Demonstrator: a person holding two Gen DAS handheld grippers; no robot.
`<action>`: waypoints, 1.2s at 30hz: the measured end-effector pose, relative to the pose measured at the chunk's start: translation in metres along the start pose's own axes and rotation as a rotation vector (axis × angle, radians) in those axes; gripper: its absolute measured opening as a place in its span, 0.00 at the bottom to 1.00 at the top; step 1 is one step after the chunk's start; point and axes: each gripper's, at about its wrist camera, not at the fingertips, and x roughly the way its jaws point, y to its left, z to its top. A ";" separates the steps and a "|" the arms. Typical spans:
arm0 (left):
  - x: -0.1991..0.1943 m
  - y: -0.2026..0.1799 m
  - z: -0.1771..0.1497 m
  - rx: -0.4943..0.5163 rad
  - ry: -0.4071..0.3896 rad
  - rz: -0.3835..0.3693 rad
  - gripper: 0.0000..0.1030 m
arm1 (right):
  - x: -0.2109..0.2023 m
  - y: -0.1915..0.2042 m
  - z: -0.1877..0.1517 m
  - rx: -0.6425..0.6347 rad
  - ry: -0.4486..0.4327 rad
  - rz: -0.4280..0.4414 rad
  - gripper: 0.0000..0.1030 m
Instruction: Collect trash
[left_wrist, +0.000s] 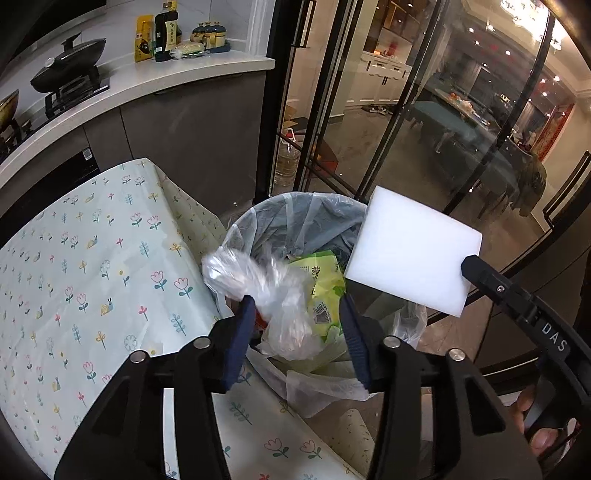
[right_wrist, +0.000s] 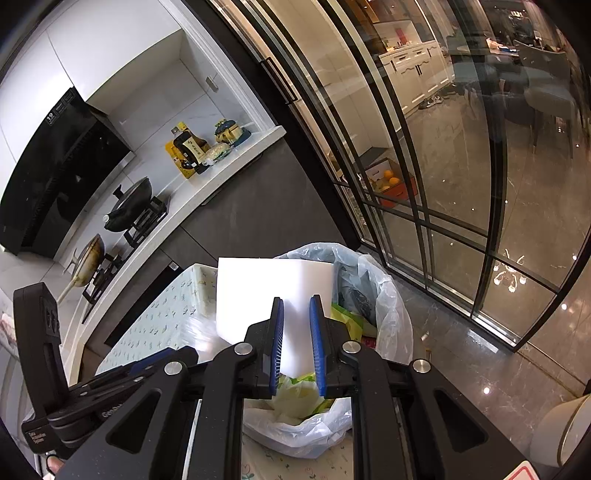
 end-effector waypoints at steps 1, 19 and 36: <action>-0.003 0.001 0.001 -0.001 -0.009 0.001 0.50 | 0.000 0.000 0.000 0.000 0.001 0.000 0.13; -0.025 0.031 -0.001 -0.073 -0.062 0.038 0.71 | 0.019 0.018 -0.002 -0.011 0.030 -0.012 0.33; -0.053 0.040 -0.026 -0.094 -0.108 0.136 0.84 | -0.003 0.056 -0.018 -0.137 0.026 -0.040 0.54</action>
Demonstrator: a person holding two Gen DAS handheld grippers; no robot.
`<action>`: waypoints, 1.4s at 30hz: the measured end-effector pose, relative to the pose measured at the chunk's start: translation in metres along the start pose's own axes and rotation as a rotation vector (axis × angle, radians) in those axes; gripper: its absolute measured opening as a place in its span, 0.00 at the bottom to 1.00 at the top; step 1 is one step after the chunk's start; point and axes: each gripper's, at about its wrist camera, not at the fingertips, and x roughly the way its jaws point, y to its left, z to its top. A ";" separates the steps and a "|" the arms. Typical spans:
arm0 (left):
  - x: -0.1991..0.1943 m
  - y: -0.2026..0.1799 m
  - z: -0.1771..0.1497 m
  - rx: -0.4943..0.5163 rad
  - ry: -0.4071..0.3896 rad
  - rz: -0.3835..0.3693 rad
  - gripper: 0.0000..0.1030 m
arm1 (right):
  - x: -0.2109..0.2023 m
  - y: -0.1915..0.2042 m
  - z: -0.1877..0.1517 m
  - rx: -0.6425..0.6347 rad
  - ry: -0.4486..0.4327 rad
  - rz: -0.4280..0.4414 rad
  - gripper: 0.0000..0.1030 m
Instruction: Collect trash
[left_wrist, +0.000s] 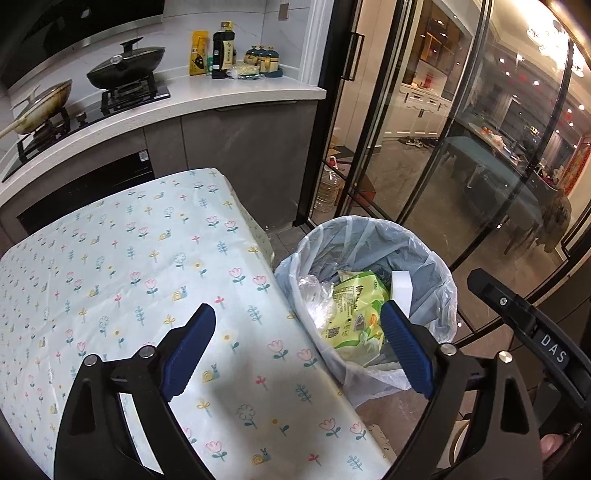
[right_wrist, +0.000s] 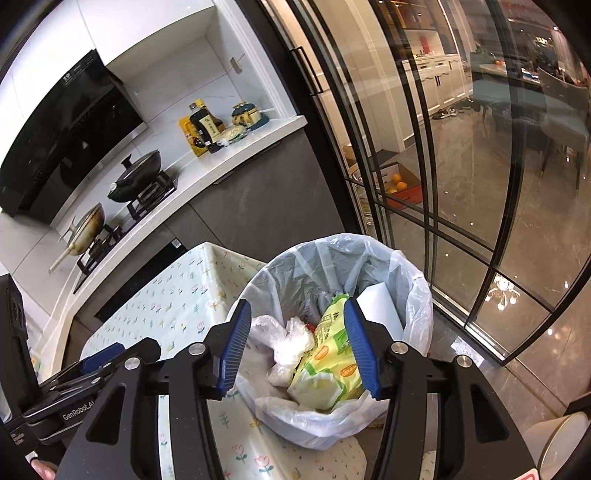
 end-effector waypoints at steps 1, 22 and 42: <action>-0.003 0.001 -0.002 0.001 -0.002 0.010 0.85 | -0.002 0.003 -0.002 -0.010 -0.003 -0.005 0.55; -0.040 0.031 -0.048 -0.005 -0.003 0.104 0.89 | -0.043 0.045 -0.048 -0.153 0.014 -0.058 0.70; -0.055 0.044 -0.094 0.008 0.014 0.140 0.92 | -0.057 0.062 -0.084 -0.237 0.068 -0.112 0.82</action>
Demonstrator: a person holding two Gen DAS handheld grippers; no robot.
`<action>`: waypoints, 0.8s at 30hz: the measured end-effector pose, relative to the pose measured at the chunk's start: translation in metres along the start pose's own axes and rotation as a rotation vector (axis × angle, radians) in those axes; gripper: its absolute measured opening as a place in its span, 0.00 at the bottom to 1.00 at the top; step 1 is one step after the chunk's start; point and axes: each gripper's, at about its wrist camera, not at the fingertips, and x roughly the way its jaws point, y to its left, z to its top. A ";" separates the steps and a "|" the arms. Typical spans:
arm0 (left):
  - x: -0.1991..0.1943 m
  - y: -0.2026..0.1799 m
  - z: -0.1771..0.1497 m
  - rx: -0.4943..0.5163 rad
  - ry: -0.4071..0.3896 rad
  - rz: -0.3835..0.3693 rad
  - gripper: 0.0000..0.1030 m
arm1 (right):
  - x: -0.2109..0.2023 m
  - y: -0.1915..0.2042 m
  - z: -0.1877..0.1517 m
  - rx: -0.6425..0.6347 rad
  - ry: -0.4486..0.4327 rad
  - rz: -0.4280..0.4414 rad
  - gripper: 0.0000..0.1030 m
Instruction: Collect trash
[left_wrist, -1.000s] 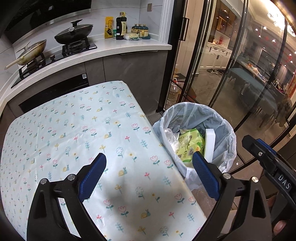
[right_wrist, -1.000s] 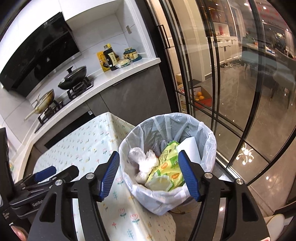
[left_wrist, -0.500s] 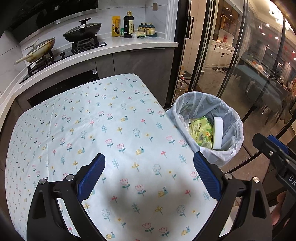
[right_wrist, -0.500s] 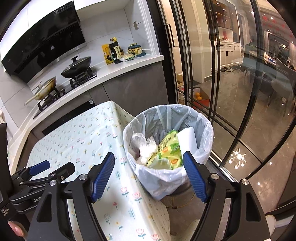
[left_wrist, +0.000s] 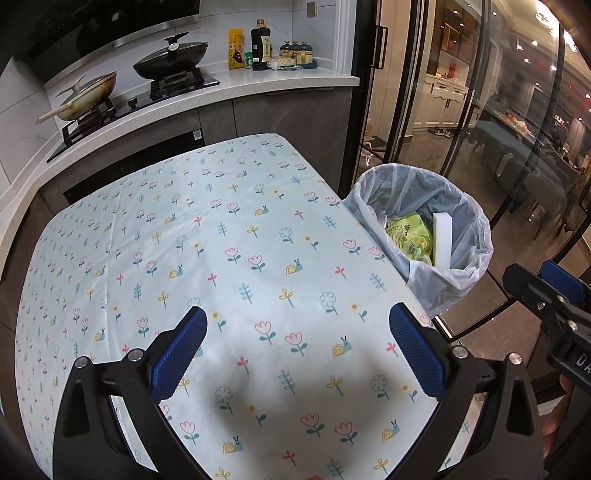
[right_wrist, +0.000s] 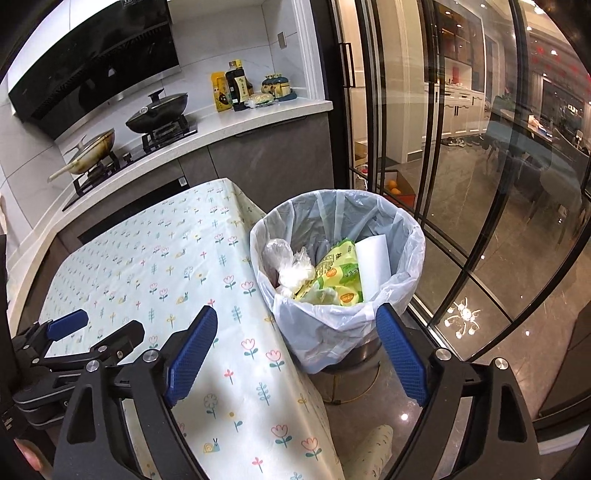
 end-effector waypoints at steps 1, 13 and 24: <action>0.000 0.001 -0.002 -0.003 0.000 0.002 0.92 | 0.001 0.000 -0.001 -0.002 0.008 -0.002 0.82; -0.003 0.012 -0.014 -0.014 0.003 0.024 0.92 | 0.007 0.002 -0.015 -0.010 0.042 0.000 0.87; 0.001 0.011 -0.023 -0.010 0.009 0.043 0.92 | 0.017 0.001 -0.027 -0.021 0.075 -0.016 0.87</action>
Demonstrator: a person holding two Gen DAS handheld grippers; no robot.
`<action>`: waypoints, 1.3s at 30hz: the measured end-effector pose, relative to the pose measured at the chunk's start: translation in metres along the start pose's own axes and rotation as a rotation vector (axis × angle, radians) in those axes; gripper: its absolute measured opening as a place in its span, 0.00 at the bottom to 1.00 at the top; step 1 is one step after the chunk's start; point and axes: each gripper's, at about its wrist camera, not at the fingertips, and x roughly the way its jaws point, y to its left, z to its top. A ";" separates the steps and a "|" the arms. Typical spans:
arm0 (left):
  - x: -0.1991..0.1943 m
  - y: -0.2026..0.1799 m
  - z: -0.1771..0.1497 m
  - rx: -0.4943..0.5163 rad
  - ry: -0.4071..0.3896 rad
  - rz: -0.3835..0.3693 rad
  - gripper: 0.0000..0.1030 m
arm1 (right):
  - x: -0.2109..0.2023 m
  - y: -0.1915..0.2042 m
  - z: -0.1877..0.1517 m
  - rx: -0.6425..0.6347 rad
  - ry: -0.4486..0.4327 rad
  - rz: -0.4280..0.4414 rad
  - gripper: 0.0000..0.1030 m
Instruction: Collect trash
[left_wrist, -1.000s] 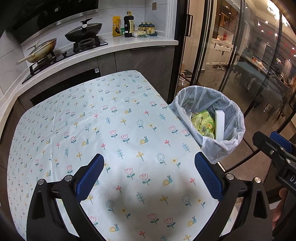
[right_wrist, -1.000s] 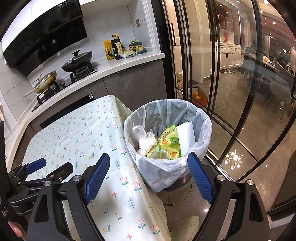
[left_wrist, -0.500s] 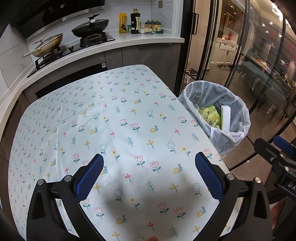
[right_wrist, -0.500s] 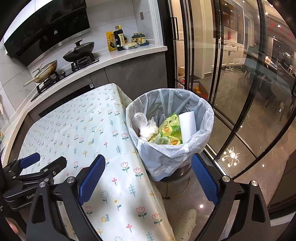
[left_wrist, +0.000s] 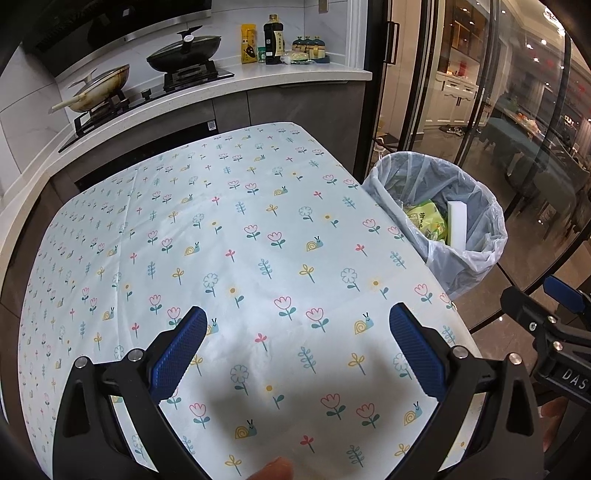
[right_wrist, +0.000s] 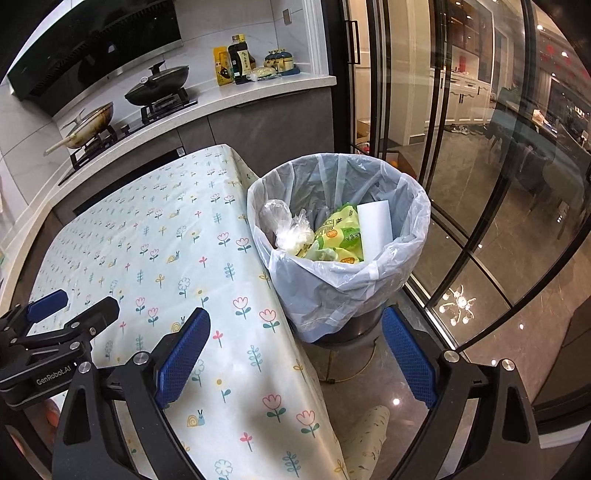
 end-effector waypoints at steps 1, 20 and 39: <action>0.000 -0.001 0.000 0.001 -0.001 0.004 0.92 | 0.001 0.000 0.000 0.000 0.001 -0.001 0.87; 0.009 -0.025 0.003 0.025 -0.003 0.012 0.92 | 0.004 -0.010 0.007 0.002 -0.029 -0.043 0.87; 0.014 -0.043 0.010 0.021 0.000 0.003 0.92 | 0.008 -0.020 0.009 -0.005 -0.037 -0.056 0.87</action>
